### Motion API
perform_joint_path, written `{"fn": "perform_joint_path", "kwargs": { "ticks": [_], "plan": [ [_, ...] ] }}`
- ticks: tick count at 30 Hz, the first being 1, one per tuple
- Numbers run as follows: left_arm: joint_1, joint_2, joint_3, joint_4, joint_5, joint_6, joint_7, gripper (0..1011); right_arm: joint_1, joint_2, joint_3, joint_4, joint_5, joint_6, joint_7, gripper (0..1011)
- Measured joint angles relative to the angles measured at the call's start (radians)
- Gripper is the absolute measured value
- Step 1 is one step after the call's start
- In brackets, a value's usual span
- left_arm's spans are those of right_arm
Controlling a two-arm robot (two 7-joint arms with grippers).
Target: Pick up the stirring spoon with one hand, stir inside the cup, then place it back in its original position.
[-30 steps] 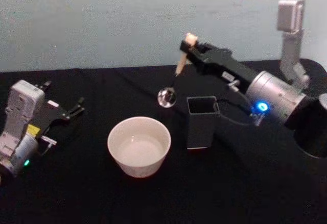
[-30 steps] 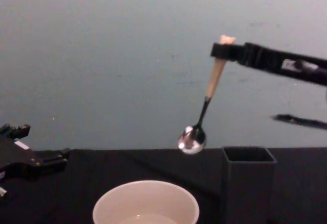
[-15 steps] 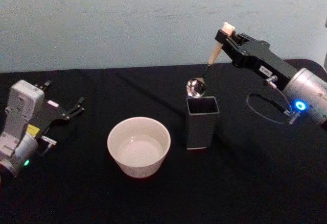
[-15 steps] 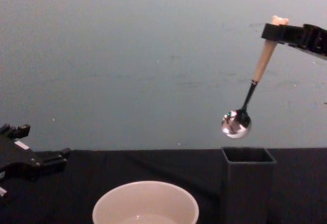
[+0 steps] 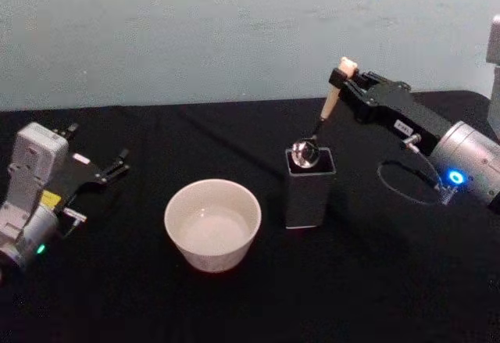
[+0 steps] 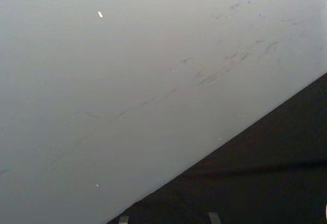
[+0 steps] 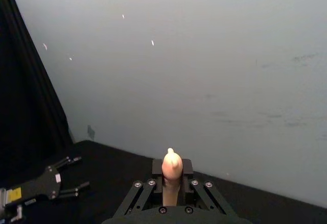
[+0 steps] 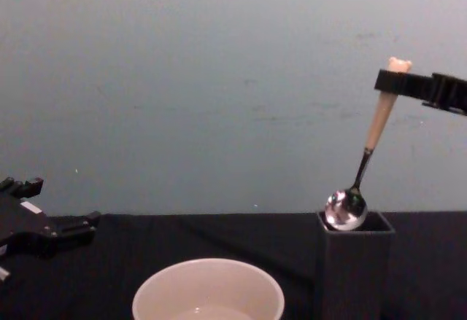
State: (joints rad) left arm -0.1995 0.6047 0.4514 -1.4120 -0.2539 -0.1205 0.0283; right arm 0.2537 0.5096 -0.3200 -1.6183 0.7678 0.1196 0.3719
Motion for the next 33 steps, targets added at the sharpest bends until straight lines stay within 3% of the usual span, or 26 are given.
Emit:
{"fn": "perform_joint_path", "kwargs": {
  "ticks": [33],
  "plan": [
    [0.0,0.0,0.0,0.0,0.0,0.0,0.0,1001,-0.01,0.003,-0.068,0.077,-0.073,0.04,0.0,214]
  ]
}}
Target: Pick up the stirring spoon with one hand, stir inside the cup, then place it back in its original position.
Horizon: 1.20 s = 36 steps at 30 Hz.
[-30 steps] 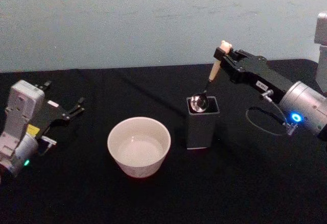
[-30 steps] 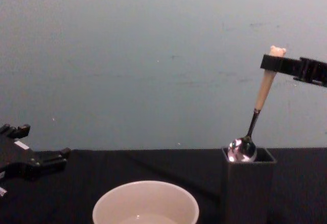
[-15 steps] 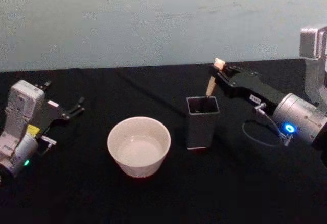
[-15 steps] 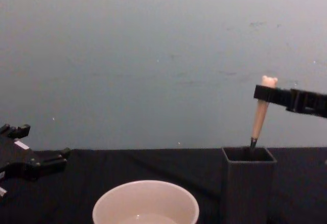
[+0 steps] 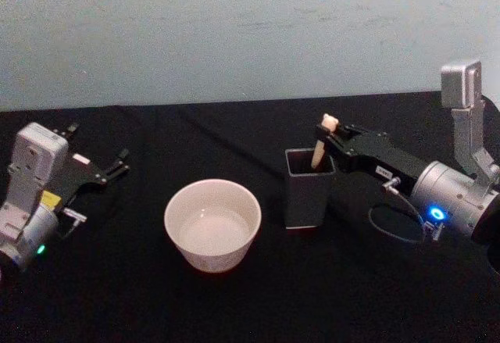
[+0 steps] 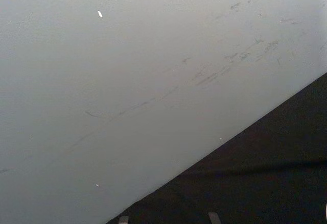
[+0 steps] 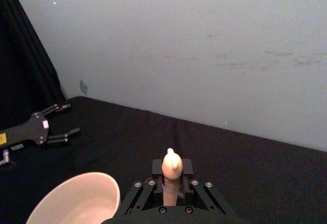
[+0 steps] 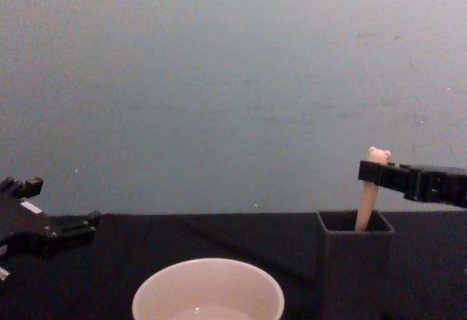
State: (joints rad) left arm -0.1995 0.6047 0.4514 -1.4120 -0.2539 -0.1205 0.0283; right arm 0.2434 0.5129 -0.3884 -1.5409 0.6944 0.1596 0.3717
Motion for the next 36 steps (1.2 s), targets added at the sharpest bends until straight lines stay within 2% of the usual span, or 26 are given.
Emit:
{"fn": "perform_joint_path", "kwargs": {
  "ticks": [15,36],
  "plan": [
    [0.0,0.0,0.0,0.0,0.0,0.0,0.0,1001,-0.004,-0.012,-0.007,0.029,-0.031,0.012,-0.001,214],
    [0.0,0.0,0.0,0.0,0.0,0.0,0.0,1001,-0.006,-0.014,-0.004,0.03,-0.035,0.013,0.004,214]
  ]
}}
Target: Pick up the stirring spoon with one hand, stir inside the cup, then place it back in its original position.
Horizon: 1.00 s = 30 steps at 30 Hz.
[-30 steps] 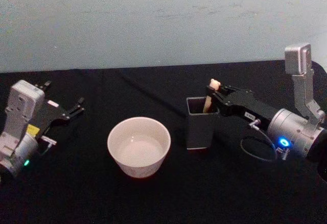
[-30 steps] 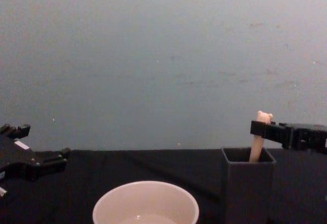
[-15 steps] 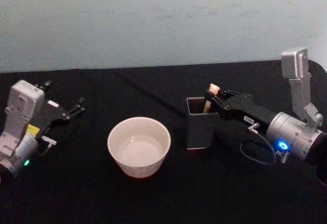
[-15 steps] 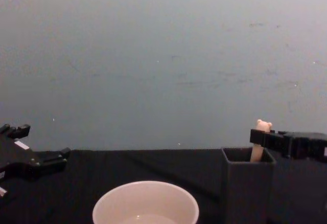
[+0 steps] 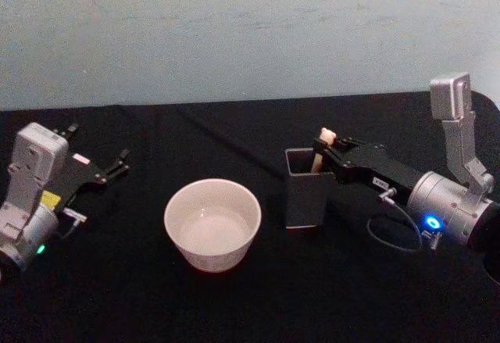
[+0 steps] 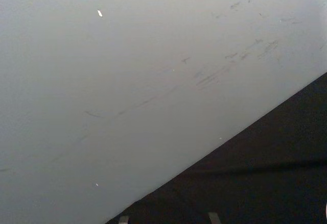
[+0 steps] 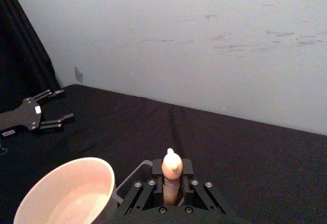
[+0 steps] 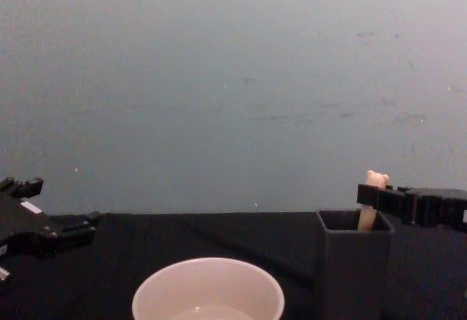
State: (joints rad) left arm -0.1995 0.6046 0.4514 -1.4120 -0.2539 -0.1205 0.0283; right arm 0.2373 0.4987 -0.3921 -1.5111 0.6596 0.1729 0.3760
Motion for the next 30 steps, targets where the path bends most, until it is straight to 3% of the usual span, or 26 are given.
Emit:
{"fn": "perform_joint_path", "kwargs": {
  "ticks": [5,23,30],
  "plan": [
    [0.0,0.0,0.0,0.0,0.0,0.0,0.0,1001,0.0,0.0,0.0,-0.001,0.0,0.0,0.0,256],
    [0.0,0.0,0.0,0.0,0.0,0.0,0.0,1001,0.001,0.0,0.0,-0.001,0.001,0.0,-0.002,835],
    [0.0,0.0,0.0,0.0,0.0,0.0,0.0,1001,0.001,0.0,0.0,-0.001,0.001,0.0,-0.002,1003]
  ]
}}
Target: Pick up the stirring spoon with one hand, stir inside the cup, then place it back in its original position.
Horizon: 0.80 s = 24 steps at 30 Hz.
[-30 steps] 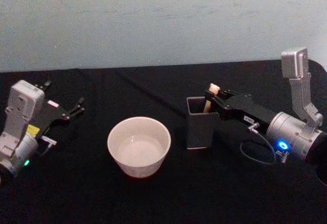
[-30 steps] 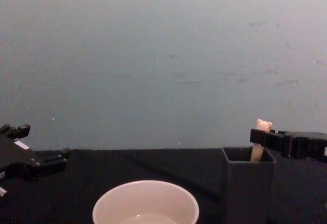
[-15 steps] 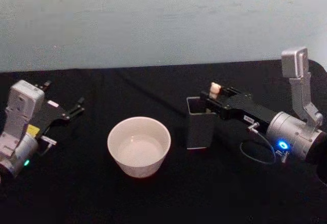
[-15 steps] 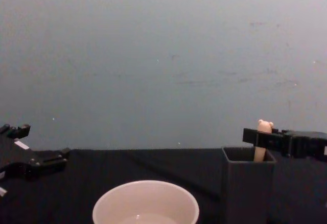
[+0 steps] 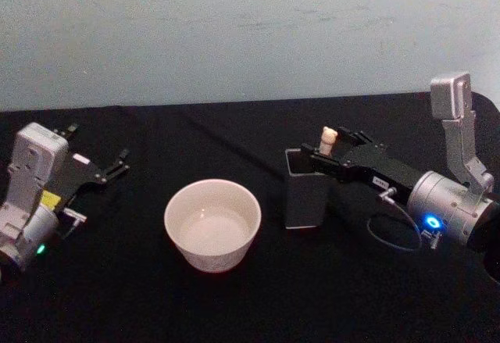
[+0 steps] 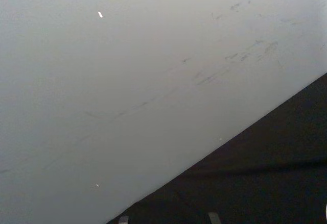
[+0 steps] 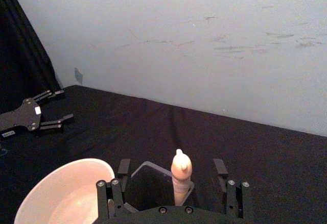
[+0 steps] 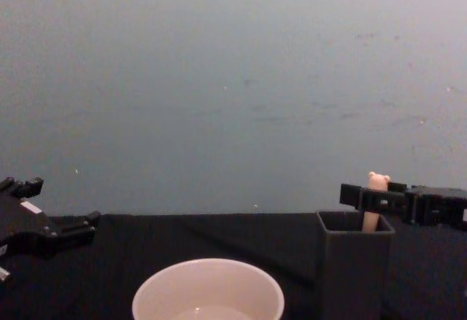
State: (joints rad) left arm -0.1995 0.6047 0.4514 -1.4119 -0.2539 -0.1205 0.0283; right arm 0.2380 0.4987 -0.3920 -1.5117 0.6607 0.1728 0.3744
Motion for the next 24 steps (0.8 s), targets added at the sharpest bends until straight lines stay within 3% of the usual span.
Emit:
{"fn": "perform_joint_path", "kwargs": {
  "ticks": [11,16,19,24],
  "plan": [
    [0.0,0.0,0.0,0.0,0.0,0.0,0.0,1001,-0.004,-0.011,0.01,-0.003,-0.009,-0.015,-0.024,1000],
    [0.0,0.0,0.0,0.0,0.0,0.0,0.0,1001,-0.013,-0.048,0.045,-0.01,-0.031,-0.059,-0.09,1000],
    [0.0,0.0,0.0,0.0,0.0,0.0,0.0,1001,-0.018,-0.089,0.084,-0.02,-0.076,-0.134,-0.174,1000],
    [0.0,0.0,0.0,0.0,0.0,0.0,0.0,1001,-0.015,-0.132,0.117,-0.021,-0.148,-0.207,-0.279,1000]
  ]
}}
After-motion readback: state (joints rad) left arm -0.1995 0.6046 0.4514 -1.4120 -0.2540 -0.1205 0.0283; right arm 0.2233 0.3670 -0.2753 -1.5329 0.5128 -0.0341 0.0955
